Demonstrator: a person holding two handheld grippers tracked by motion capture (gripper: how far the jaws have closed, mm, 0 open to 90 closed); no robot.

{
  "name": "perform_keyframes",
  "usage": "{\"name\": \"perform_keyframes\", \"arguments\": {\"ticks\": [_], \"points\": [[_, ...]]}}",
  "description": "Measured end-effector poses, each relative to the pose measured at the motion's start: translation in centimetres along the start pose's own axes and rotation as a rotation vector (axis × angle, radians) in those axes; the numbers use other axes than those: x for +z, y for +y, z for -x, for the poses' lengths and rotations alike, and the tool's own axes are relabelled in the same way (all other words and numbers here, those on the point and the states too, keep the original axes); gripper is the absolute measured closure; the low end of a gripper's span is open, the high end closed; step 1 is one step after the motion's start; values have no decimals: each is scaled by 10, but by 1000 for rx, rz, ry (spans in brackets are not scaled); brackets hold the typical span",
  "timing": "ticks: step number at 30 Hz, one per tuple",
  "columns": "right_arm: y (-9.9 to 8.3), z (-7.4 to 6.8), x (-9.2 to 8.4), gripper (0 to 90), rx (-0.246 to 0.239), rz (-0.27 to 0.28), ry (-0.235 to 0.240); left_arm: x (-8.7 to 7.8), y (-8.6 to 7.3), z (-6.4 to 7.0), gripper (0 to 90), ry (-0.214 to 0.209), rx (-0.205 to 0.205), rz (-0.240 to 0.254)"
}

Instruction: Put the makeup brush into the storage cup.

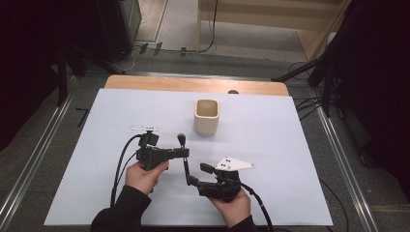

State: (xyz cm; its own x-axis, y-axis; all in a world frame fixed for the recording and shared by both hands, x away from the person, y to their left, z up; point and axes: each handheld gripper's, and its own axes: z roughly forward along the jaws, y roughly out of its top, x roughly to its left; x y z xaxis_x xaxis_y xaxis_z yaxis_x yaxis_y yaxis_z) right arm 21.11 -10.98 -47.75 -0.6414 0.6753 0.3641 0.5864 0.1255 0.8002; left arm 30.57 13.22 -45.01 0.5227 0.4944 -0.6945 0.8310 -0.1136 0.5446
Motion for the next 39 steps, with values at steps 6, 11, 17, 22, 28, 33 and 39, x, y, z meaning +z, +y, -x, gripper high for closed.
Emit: {"name": "perform_keyframes", "arguments": {"ticks": [6, 11, 17, 22, 28, 33, 39], "points": [[5, 8, -6, 295, -3, -22, 74, -2, 2, 0, 782, 9, 27, -34], [7, 13, -8, 281, -5, -70, 120, -2, 3, 0, 781, -3, 44, -53], [11, 17, -8, 281, -26, -108, 169, 2, 2, -1, 781, -59, 57, -79], [15, 19, -4, 294, -45, -131, 196, 5, 2, 0, 781, -98, 74, -115], [19, 27, -1, 330, -44, -129, 236, 7, 4, 2, 781, -132, 123, -138], [20, 33, 4, 344, -27, -146, 285, 8, 4, 2, 781, -158, 141, -158], [19, 37, 8, 379, -42, -151, 319, 13, 4, 0, 780, -198, 169, -176]]}}
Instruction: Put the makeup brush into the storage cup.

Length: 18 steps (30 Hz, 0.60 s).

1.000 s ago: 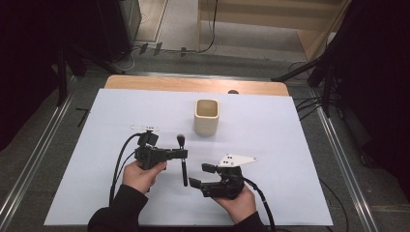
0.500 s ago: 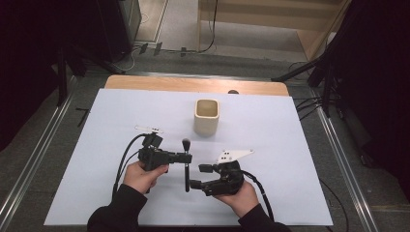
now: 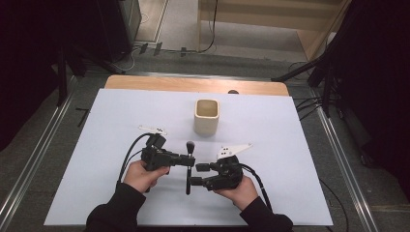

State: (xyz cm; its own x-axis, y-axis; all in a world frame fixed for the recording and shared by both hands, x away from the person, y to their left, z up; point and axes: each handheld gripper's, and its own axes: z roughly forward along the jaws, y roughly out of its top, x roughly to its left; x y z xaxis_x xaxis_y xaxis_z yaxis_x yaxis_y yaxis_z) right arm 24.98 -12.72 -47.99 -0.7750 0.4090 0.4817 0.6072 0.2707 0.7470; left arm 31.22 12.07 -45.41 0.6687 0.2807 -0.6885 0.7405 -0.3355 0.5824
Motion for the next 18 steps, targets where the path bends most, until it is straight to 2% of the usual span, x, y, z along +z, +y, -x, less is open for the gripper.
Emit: {"name": "perform_keyframes", "arguments": {"ticks": [5, 10, 16, 18], "points": [[-2, 1, 0, 393, 33, 20, 17, 0, 0, 1, 780, -25, 12, 9], [-2, 1, 0, 427, 48, 37, 18, 2, -1, 2, 780, -32, 14, 8], [-2, 1, 0, 511, 69, 56, 9, 4, -1, 2, 780, -41, 10, 34], [-2, 1, 1, 552, 92, 52, 7, 4, -1, 2, 779, -51, 7, 44]]}}
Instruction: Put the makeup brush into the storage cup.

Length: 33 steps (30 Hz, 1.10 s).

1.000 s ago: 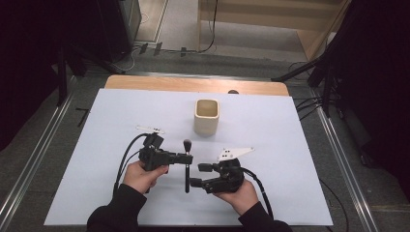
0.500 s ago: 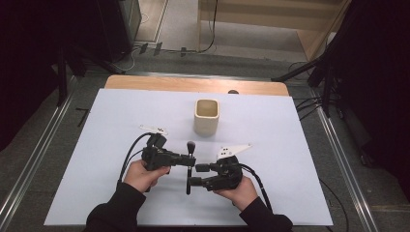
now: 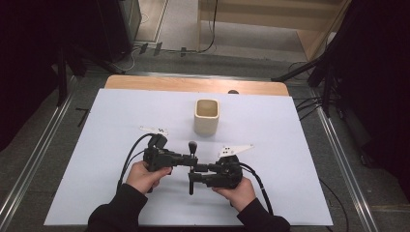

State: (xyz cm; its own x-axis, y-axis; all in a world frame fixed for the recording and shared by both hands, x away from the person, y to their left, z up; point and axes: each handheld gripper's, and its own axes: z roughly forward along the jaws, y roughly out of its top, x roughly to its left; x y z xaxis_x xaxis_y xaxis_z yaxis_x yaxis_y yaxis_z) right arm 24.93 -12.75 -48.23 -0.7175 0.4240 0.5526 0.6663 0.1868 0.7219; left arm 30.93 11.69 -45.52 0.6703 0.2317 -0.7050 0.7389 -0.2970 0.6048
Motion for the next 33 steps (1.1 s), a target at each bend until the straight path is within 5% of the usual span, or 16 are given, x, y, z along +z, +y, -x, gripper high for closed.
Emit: {"name": "perform_keyframes", "arguments": {"ticks": [13, 27, 33], "points": [[-2, -1, 1, 780, 76, 34, 3, 3, -2, 2, 778, 17, 13, 28], [-1, -1, 1, 798, 90, 19, -11, 4, -3, 4, 769, 45, 38, 31], [0, 0, -1, 799, 88, 17, -20, 1, -1, 7, 585, 94, 67, 24]]}}
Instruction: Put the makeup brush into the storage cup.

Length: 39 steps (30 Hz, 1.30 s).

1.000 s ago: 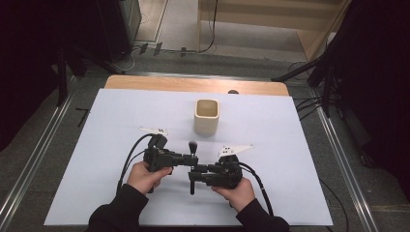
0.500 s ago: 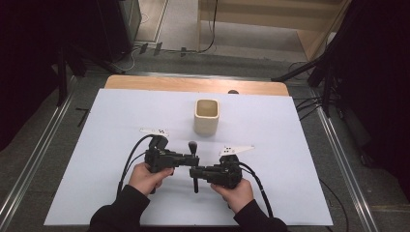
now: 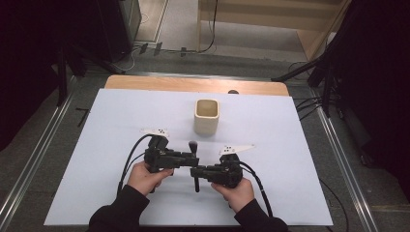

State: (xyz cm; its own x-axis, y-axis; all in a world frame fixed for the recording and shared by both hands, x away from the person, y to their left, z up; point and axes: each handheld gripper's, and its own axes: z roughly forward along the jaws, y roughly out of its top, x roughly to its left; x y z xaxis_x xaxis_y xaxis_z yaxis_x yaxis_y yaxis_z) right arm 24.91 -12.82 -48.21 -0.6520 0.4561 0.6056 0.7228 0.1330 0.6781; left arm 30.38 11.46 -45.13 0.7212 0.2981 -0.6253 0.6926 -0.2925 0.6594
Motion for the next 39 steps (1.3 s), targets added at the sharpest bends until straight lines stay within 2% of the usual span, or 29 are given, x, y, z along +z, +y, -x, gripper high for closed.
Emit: {"name": "perform_keyframes", "arguments": {"ticks": [6, 14, 22, 28, 39], "points": [[0, 1, -1, 799, -8, 0, -12, -5, 2, 2, 446, 37, 10, 9], [1, 3, -5, 799, -15, 5, -32, -18, 2, 0, 371, 52, 8, 6], [3, 7, -12, 799, -15, 14, -56, -21, -1, -1, 357, 83, 25, -34], [4, 8, -15, 799, -24, 20, -74, -26, -2, -2, 344, 102, 33, -31], [6, 9, -19, 799, -39, 23, -101, -40, -6, -6, 330, 162, 44, -31]]}}
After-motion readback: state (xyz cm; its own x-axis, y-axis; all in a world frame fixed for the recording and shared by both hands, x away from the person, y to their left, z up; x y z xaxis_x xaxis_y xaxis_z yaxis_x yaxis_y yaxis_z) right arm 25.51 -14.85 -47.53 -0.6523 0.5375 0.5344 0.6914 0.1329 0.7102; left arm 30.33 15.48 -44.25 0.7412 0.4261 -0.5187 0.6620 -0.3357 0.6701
